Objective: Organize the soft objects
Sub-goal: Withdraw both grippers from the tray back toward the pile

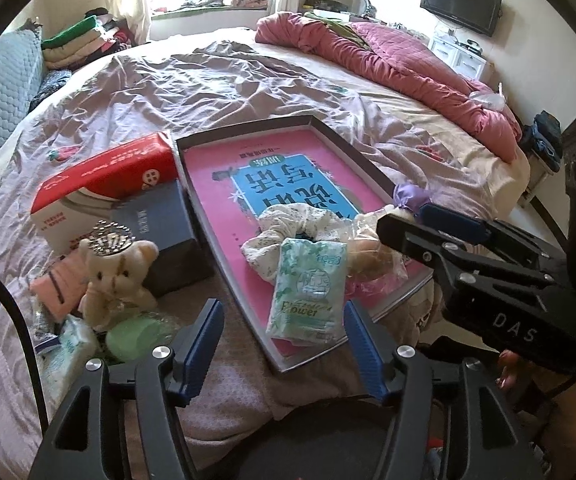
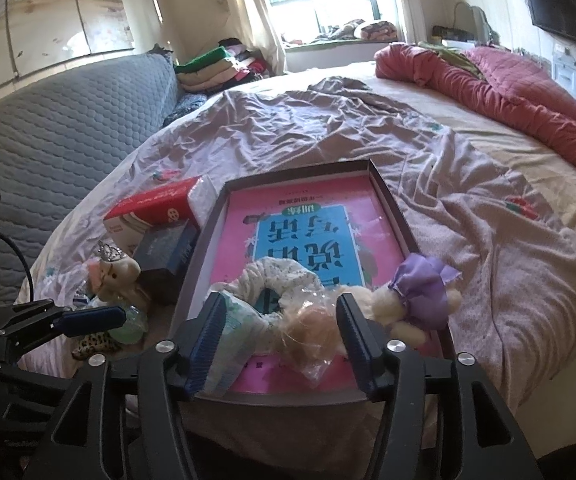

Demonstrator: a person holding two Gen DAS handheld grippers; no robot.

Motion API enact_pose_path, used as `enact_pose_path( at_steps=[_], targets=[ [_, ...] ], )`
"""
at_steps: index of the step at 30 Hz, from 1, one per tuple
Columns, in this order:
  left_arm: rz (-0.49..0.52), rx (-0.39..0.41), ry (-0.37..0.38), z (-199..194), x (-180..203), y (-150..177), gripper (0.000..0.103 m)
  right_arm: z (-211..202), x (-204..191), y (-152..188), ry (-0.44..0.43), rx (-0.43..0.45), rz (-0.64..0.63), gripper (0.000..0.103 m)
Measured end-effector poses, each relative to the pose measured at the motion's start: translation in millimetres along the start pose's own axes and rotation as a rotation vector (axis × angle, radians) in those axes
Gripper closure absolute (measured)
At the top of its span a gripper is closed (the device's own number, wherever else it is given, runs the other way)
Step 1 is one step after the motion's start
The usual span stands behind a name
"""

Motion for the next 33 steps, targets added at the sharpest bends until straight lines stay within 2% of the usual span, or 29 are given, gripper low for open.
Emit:
enact_pose_path(
  at_steps=[18, 22, 33],
  targets=[
    [-0.032, 0.028, -0.047, -24.3, -16.5, 5.6, 0.039, -16.1, -28.3, -5.1, 0.029, 0.039, -0.089, 0.041],
    [-0.042, 0.036, -0.057, -30.9, -22.7, 7.7, 0.039, -20.1, -38.8, -4.5, 0.023, 0.051, -0.115, 0.032],
    [-0.080, 0.069, -0.075, -52.1, -44.6, 16.4, 0.038, -34.8, -65.0, -9.9, 0.012, 0.090, -0.174, 0.029]
  ],
)
Point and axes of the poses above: each gripper's, at about its wrist camera, not at the fingertips, and z roughly the way its jaws point, x to its right, y to its underside, the point moved 2 cm from there along z, roughly the way its jaws point, and after that the axes turned 9 degrees about z, right-handed, at the moved point
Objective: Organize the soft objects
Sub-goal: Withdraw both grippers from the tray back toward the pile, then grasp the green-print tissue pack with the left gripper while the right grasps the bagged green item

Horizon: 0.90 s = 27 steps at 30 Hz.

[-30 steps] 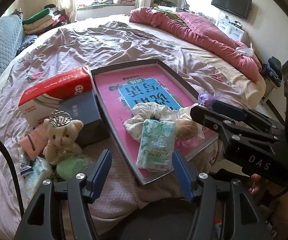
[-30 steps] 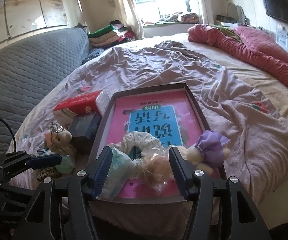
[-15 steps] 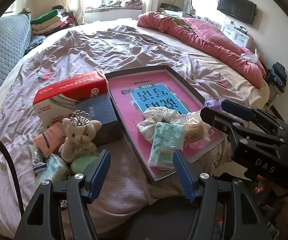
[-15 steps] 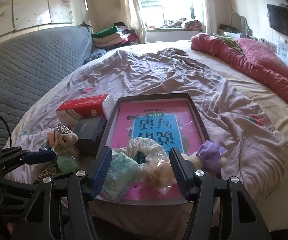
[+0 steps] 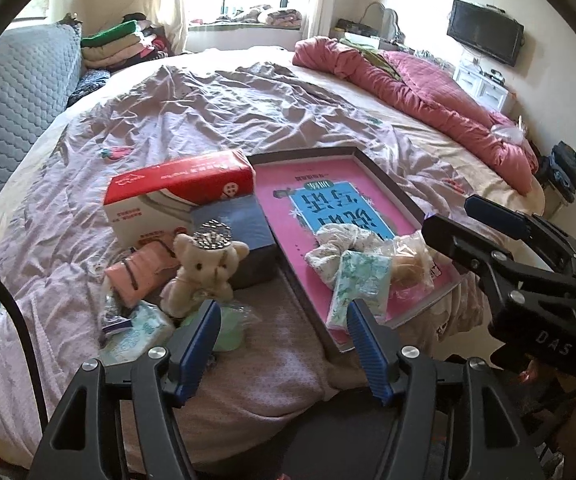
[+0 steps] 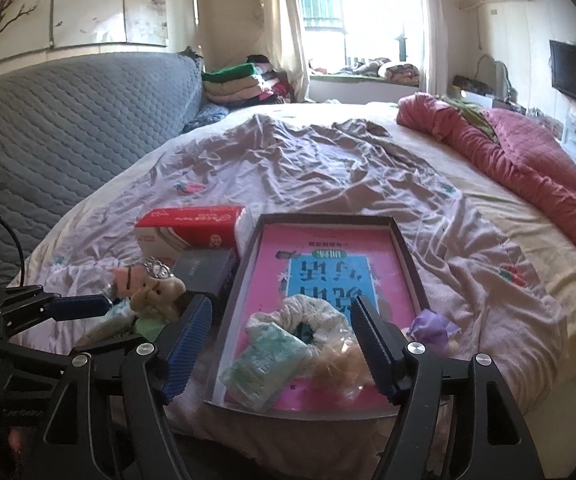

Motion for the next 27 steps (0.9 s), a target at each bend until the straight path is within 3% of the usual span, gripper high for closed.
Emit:
enact_pose_path(
  at_steps=[27],
  targets=[
    [-0.119, 0.053, -0.091, -46.7, -70.3, 16.5, 0.037, -17.5, -71.3, -14.0, -0.047, 0.045, -0.118, 0.026]
  ],
)
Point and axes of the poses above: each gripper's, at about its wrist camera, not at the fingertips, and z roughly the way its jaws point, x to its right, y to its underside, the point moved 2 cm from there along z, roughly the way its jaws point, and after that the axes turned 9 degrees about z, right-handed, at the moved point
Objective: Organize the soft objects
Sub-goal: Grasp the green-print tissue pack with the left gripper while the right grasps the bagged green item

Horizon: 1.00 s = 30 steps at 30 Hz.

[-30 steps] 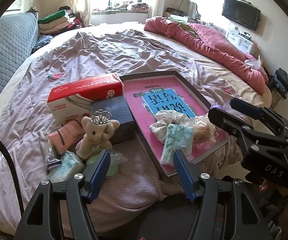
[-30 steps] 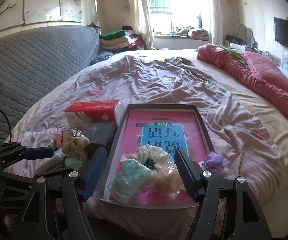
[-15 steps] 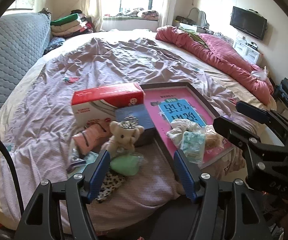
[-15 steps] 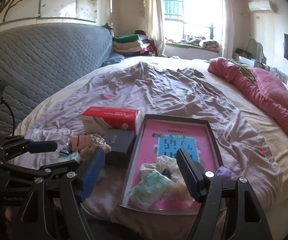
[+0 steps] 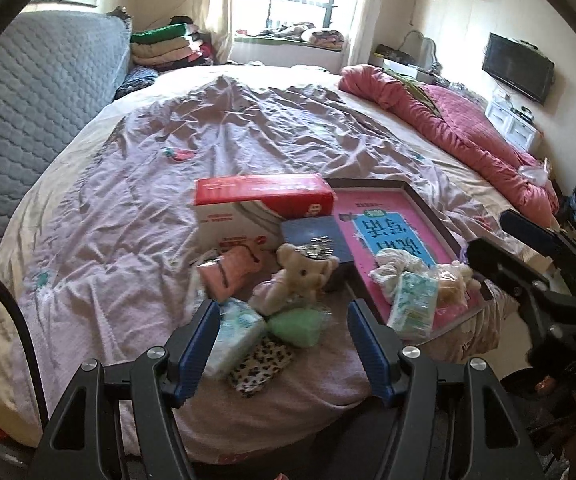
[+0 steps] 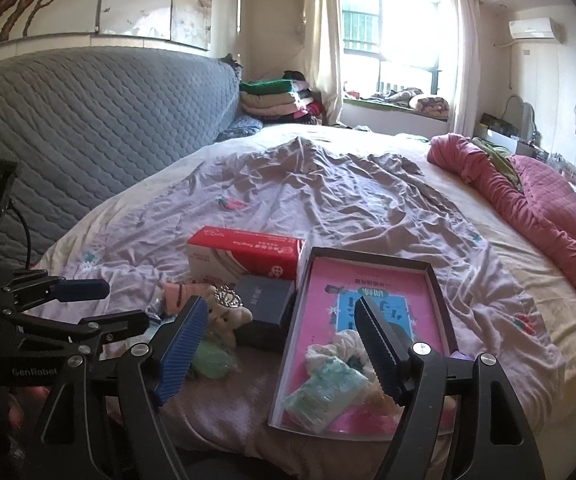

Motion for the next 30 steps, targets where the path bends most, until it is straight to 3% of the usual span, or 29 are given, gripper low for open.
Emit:
enact_pose_path(
  at_steps=[13, 30],
  targets=[
    [-0.080, -0.047, -0.061, 5.0, -58.8, 24.1, 0.037, 14.2, -27.6, 4.3, -0.043, -0.045, -0.030, 0.026],
    [-0.154, -0.145, 0.030, 49.7, -79.6, 58.9, 0.037, 78.5, -56.1, 50.0, -0.103, -0.233, -0.061, 0.026]
  ],
)
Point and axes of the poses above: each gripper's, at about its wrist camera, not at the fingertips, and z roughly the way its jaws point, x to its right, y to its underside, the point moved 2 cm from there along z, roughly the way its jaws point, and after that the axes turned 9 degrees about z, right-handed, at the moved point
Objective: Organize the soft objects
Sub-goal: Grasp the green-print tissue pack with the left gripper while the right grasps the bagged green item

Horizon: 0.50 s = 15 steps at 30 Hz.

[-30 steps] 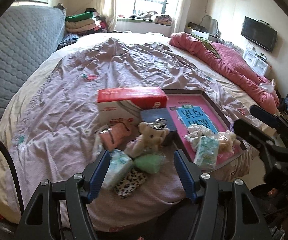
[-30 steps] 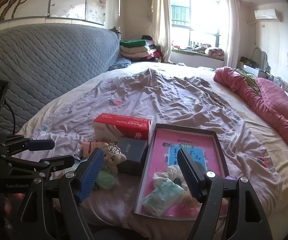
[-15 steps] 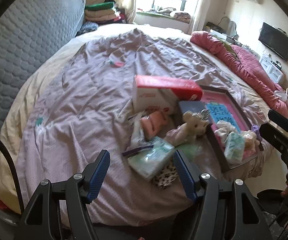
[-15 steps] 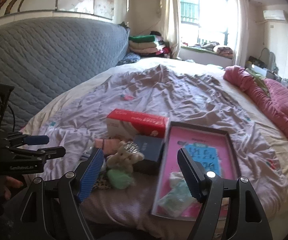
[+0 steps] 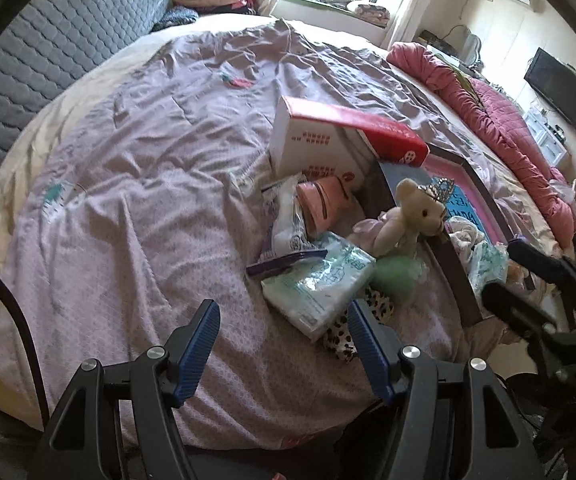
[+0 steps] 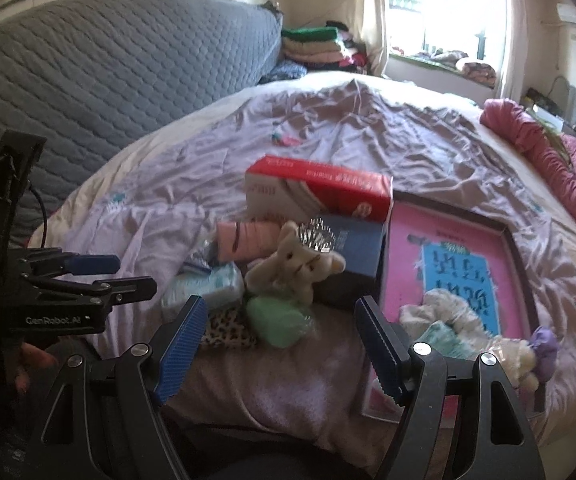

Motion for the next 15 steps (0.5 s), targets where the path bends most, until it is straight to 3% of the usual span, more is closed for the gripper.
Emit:
enact_pose_path(
  at_steps=[15],
  targets=[
    [-0.032, -0.081, 0.135, 53.5, -5.6, -5.4, 0.037, 63.1, 11.7, 6.2, 0.024, -0.118, 0.008, 0.026]
  ],
)
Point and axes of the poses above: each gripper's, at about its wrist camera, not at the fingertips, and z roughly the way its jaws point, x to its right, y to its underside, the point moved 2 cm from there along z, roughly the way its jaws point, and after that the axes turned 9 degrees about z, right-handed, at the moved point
